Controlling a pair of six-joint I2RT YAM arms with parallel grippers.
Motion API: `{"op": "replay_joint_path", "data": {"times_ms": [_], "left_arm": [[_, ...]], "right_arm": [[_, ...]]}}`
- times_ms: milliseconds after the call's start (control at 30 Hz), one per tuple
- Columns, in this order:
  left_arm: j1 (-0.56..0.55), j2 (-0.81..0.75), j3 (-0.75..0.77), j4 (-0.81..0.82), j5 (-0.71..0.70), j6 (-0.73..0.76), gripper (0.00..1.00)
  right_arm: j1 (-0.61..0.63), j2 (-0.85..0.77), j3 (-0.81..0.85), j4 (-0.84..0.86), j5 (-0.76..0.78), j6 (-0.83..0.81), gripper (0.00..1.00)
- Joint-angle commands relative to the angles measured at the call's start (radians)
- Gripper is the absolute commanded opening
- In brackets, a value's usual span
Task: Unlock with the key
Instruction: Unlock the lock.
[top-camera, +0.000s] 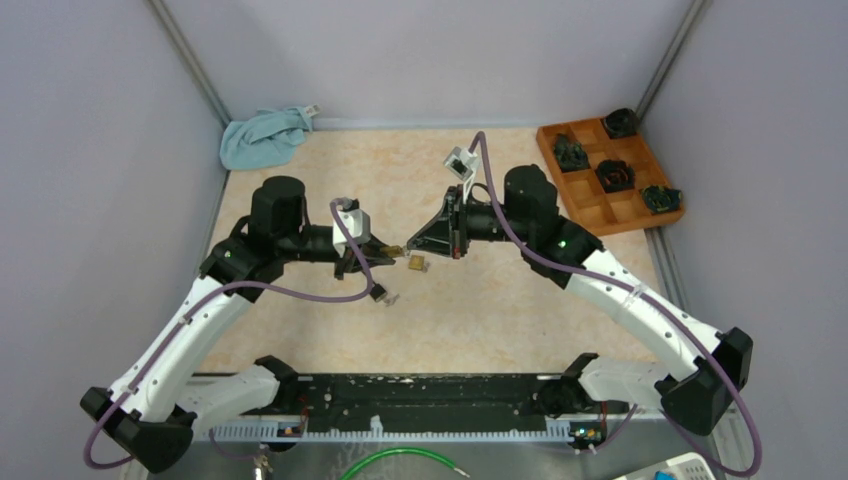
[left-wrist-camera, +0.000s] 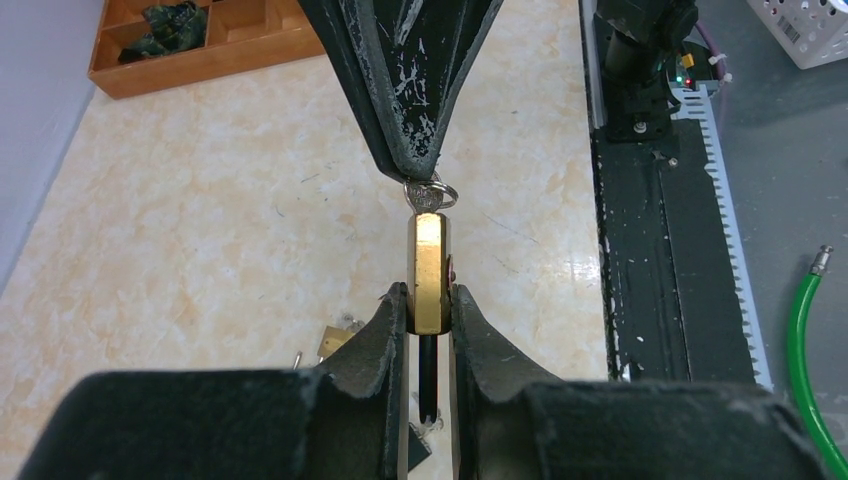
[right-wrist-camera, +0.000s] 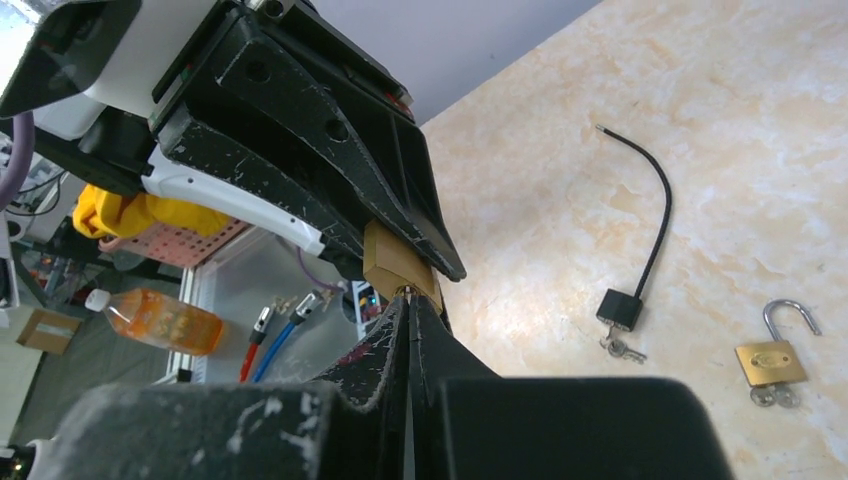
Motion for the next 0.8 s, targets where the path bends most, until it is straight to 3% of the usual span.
{"op": "replay_joint_path", "data": {"times_ms": [0,167,267,433,633,767], "left_arm": [[-0.001,-0.009,0.035,0.017,0.044,-0.008,0.00],[-0.001,-0.010,0.039,0.023,0.038,-0.010,0.00],[-0.002,-0.006,0.053,0.007,0.037,0.008,0.00],[-0.001,-0.009,0.066,0.007,0.018,0.029,0.00],[-0.001,-0.004,0.081,0.008,0.011,0.041,0.00],[-0.001,-0.001,0.081,0.032,-0.010,0.048,0.00]], "right_arm": [[-0.002,-0.014,-0.016,0.105,-0.017,0.040,0.00],[-0.002,-0.006,-0.039,0.107,-0.036,0.078,0.00],[-0.002,-0.006,-0.030,0.079,-0.037,0.066,0.11],[-0.001,-0.016,-0.023,0.091,-0.044,0.078,0.12],[-0.002,-0.014,-0.033,0.129,-0.054,0.107,0.00],[-0.001,-0.014,-0.068,0.201,-0.054,0.164,0.00]]}}
